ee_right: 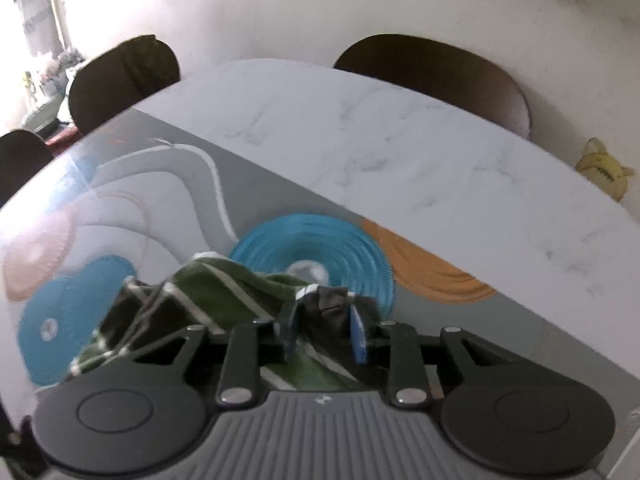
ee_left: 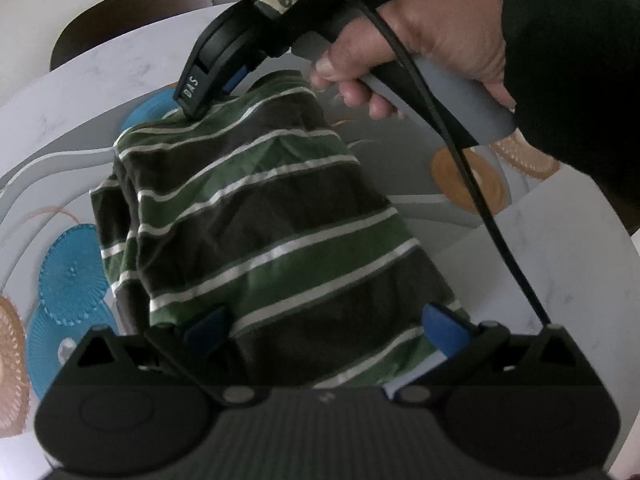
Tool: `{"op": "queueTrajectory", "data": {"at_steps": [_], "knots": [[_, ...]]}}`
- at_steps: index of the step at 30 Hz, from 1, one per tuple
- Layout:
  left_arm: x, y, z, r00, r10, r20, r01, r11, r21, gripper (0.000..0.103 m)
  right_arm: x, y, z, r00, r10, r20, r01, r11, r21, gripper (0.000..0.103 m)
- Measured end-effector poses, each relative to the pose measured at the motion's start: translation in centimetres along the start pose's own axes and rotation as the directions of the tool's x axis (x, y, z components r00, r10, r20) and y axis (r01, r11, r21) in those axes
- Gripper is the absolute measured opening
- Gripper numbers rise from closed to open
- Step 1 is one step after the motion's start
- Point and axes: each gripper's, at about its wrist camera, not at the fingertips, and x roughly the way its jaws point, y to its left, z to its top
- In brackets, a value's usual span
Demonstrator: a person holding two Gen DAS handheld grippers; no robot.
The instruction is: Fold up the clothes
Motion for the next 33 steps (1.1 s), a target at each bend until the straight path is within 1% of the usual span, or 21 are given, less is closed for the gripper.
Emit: {"op": "queueTrajectory", "data": {"at_steps": [3,5,7,9,11,15,17,22,26,33], "knots": [[-0.3,0.3,0.2,1.0,-0.006,0.011,0.006,1.0,-0.025,0.103,0.2,0.3,0.0,1.0,-0.002,-0.005,0.002,0.999,-0.032,0.026],[-0.8,0.5,0.4,1.0,0.004,0.03,-0.003,0.999,-0.034,0.103,0.6,0.5,-0.1,1.0,-0.003,-0.011,0.003,0.999,-0.045,0.026],[-0.3,0.7,0.5,1.0,0.018,0.022,-0.017,0.999,-0.035,0.103,0.7,0.8,-0.1,1.0,-0.012,-0.01,0.011,0.998,-0.058,0.026],[0.1,0.9,0.5,1.0,0.027,0.012,-0.027,0.999,-0.035,0.103,0.7,1.0,-0.1,1.0,-0.019,-0.009,0.019,0.998,-0.062,0.023],[0.4,0.9,0.5,1.0,0.029,0.01,-0.029,0.999,-0.034,0.103,0.6,0.9,0.1,1.0,-0.022,0.005,0.022,0.998,-0.054,0.021],[0.6,0.9,0.6,1.0,0.029,0.006,-0.029,0.999,-0.038,0.103,0.0,0.6,0.7,0.999,-0.025,0.029,0.026,0.999,-0.037,0.02],[0.6,0.9,0.5,1.0,0.027,0.006,-0.027,0.999,-0.037,0.103,-0.1,0.7,0.9,0.999,-0.037,0.036,0.039,0.998,-0.046,0.02],[0.6,0.4,0.1,0.999,0.03,0.011,-0.03,0.999,-0.032,0.103,-0.4,0.4,1.2,0.996,-0.06,0.063,0.061,0.998,-0.013,0.02],[0.9,0.0,-0.2,0.999,0.046,0.009,-0.046,0.999,-0.013,0.103,-0.1,0.1,1.4,0.994,-0.08,0.075,0.079,0.997,0.012,0.02],[1.1,-0.7,-0.4,0.998,0.06,0.019,-0.06,0.998,0.009,0.103,2.3,-0.4,0.8,0.996,-0.079,0.031,0.078,0.996,0.053,0.02]]}}
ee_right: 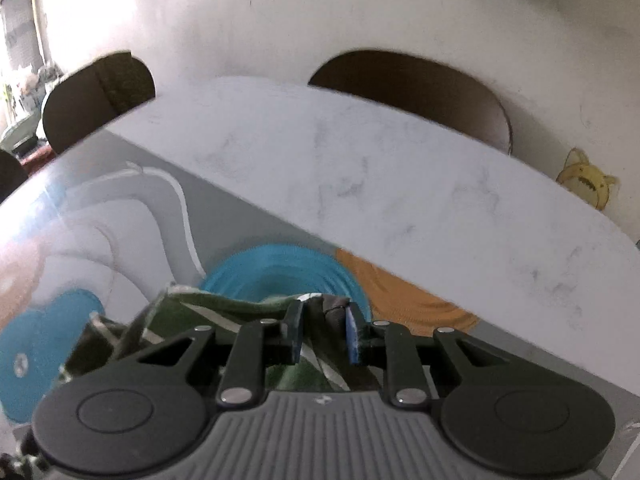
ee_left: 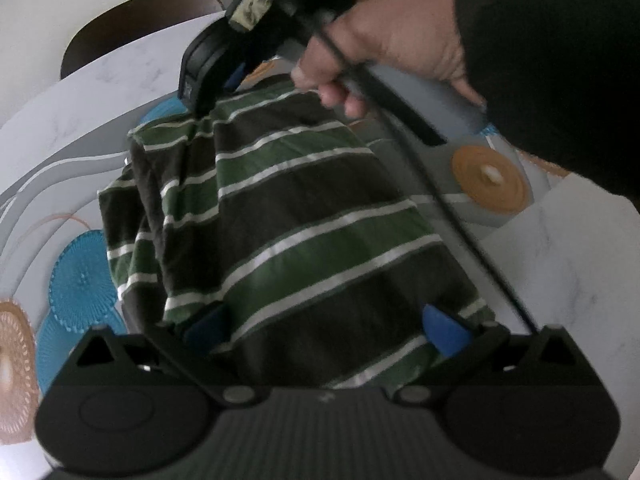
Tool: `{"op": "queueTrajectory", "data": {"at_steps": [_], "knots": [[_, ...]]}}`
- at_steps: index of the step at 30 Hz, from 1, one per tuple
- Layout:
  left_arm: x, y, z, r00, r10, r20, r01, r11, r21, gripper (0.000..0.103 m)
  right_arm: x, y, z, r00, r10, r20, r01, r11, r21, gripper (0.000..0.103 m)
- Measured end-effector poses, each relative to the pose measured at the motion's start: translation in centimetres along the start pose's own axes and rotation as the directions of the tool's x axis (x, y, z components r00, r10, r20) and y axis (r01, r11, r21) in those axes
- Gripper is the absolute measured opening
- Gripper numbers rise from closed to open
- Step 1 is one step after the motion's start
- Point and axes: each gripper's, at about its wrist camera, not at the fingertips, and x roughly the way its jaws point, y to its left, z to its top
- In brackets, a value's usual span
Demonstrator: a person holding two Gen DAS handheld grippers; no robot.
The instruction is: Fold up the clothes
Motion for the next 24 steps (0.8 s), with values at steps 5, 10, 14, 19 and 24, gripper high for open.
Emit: {"op": "queueTrajectory", "data": {"at_steps": [5,10,14,19,24], "knots": [[0.2,0.5,0.4,1.0,-0.016,0.002,0.016,1.0,-0.025,0.103,-0.9,-0.4,0.3,1.0,0.013,0.004,-0.013,1.0,-0.003,0.026],[-0.5,0.3,0.6,1.0,-0.012,0.007,0.012,1.0,-0.024,0.103,-4.5,-0.9,0.8,0.997,0.007,0.078,-0.007,1.0,0.002,0.034],[-0.5,0.6,0.1,1.0,-0.011,0.001,0.011,0.999,-0.042,0.103,-6.1,-0.4,1.3,0.99,0.12,0.077,-0.119,0.993,-0.017,0.034],[-1.6,1.0,-0.6,1.0,-0.008,0.0,0.008,0.999,-0.047,0.103,-4.9,2.7,1.5,0.969,0.247,0.002,-0.245,0.962,-0.118,0.034],[-1.7,1.0,-0.7,1.0,-0.004,0.0,0.004,0.999,-0.051,0.103,-2.3,5.1,1.3,0.965,0.25,-0.073,-0.259,0.951,-0.17,0.034]]}}
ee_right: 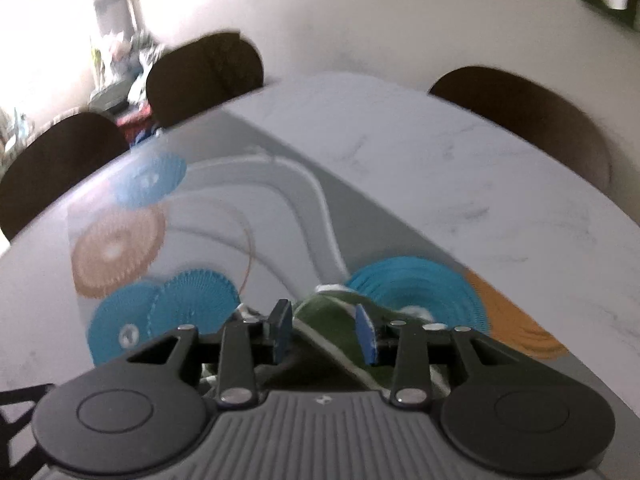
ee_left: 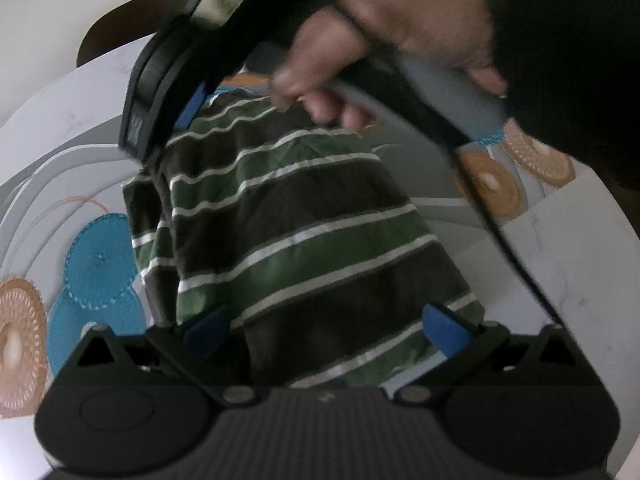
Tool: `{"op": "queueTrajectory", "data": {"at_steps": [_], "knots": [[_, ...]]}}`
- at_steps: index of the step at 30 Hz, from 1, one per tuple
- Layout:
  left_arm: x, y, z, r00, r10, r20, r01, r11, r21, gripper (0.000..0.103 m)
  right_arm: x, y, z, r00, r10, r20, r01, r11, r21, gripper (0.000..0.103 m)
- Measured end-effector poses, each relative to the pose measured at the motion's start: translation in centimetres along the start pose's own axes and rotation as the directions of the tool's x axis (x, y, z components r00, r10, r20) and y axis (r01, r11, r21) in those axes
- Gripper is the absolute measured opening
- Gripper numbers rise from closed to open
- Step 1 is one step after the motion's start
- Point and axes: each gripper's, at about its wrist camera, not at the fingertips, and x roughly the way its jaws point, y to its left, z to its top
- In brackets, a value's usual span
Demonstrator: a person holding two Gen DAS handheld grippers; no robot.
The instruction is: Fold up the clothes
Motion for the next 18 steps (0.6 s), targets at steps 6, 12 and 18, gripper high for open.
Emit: {"op": "queueTrajectory", "data": {"at_steps": [6,12,18], "knots": [[0.5,-0.2,-0.6,1.0,-0.011,-0.018,0.011,1.0,-0.002,0.103,1.4,0.4,0.4,1.0,0.021,-0.004,-0.021,1.0,0.018,0.013],[0.9,-0.1,-0.4,1.0,-0.014,-0.021,0.014,1.0,-0.009,0.103,1.3,0.3,0.8,0.999,0.021,0.034,-0.022,0.999,0.035,0.009],[0.3,-0.4,-0.9,1.0,0.029,0.007,-0.029,0.999,0.02,0.103,2.8,1.0,1.1,1.0,0.001,0.024,-0.002,0.999,0.034,0.01]]}}
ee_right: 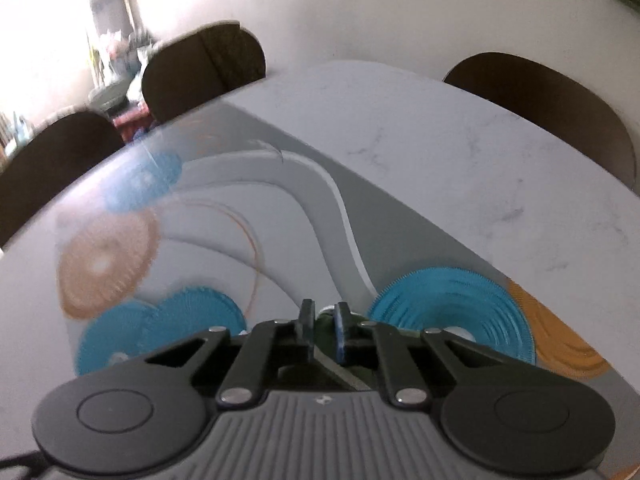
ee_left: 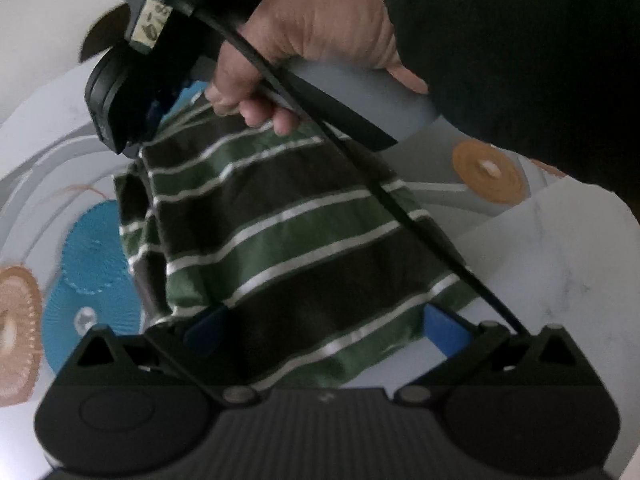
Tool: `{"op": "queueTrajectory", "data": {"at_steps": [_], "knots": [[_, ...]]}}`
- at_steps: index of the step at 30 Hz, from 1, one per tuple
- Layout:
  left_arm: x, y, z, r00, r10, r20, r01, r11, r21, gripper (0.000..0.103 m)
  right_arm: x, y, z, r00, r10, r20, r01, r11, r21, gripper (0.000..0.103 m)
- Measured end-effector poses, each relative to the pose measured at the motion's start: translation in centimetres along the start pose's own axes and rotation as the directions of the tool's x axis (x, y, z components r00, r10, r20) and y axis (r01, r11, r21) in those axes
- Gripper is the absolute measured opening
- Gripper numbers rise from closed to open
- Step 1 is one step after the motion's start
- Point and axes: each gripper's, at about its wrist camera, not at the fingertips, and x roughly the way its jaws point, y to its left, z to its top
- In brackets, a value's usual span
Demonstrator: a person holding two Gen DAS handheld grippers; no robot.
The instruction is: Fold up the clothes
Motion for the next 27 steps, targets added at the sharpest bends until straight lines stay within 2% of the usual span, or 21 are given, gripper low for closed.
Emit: {"op": "queueTrajectory", "data": {"at_steps": [6,11,17,22,25,27], "knots": [[-1.3,0.9,-0.3,1.0,0.027,0.001,-0.027,0.999,-0.029,0.103,-4.8,-0.5,-0.5,0.997,-0.011,0.072,0.009,1.0,0.019,0.014],[-2.0,1.7,-1.6,1.0,0.028,-0.004,-0.028,0.999,-0.045,0.103,-7.6,1.1,-3.5,1.0,0.016,0.011,-0.015,0.999,-0.047,0.014],[-2.0,1.5,-2.1,0.999,0.035,-0.018,-0.036,0.999,-0.04,0.103,-6.6,3.4,-5.6,0.999,0.04,-0.034,-0.042,0.997,-0.068,0.014],[-1.7,1.4,-2.4,0.999,0.038,-0.027,-0.039,0.998,-0.038,0.103,-4.4,5.4,-5.7,1.0,0.019,-0.025,-0.022,0.996,-0.091,0.017],[-2.2,1.2,-2.5,0.999,0.041,-0.013,-0.041,0.999,-0.032,0.103,-4.0,6.0,-5.4,0.999,0.009,-0.035,-0.012,0.995,-0.1,0.023],[-2.9,1.2,-2.7,0.999,0.033,-0.001,-0.033,0.999,-0.037,0.103,-4.4,6.0,-5.2,0.999,0.008,-0.04,-0.011,0.997,-0.079,0.023]]}}
